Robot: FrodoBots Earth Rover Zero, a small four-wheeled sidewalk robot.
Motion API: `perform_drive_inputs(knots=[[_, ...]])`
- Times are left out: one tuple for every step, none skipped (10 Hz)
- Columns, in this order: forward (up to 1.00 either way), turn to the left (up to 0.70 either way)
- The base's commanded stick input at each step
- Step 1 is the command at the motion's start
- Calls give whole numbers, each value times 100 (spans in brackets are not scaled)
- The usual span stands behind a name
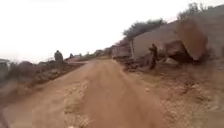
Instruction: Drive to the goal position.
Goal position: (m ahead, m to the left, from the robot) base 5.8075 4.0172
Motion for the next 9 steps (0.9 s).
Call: perform_drive_inputs(knots=[[50, 0], [50, 0], [50, 0], [50, 0], [50, 0], [50, 0], [50, 0], [50, 0], [50, 0]])
